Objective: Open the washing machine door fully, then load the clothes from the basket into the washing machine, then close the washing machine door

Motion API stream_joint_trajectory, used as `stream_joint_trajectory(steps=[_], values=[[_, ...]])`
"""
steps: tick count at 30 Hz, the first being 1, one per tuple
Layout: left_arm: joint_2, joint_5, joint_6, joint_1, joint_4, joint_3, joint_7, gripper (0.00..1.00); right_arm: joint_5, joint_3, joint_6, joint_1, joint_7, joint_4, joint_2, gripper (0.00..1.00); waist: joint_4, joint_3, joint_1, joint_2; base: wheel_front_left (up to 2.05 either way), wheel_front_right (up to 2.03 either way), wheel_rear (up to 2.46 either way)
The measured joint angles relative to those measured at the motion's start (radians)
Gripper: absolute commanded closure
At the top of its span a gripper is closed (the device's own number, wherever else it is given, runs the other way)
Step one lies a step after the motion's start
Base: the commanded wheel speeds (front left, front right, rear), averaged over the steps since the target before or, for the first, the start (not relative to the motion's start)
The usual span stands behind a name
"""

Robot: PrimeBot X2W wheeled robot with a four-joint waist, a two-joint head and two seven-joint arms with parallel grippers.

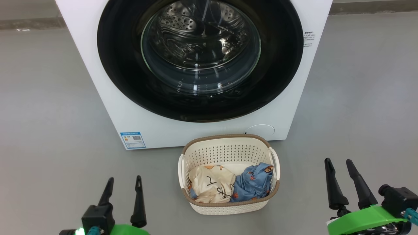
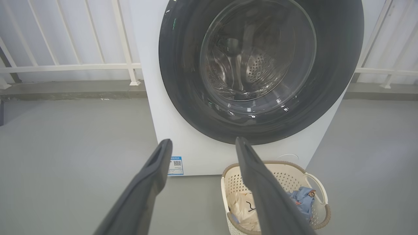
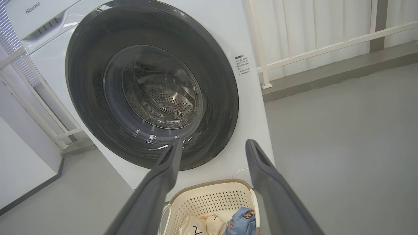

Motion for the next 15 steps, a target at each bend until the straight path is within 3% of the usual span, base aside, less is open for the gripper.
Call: stream_joint_trajectory(steps=[9,15], values=[[-0.001,0.029,-0.02,-0.001,0.022,-0.019,-0.028,0.0,-0.15,0.0,0.0,0.0,-0.024,0.03,-0.001,0.0,0.0,0.0,0.0,0.0,0.0,0.0,0.0],[-0.009,0.107,-0.037,-0.001,0.049,-0.021,-0.046,0.0,-0.235,-0.004,0.0,-0.009,-0.045,0.038,-0.002,0.0,-0.001,-0.001,0.0,0.0,0.0,0.0,0.0]])
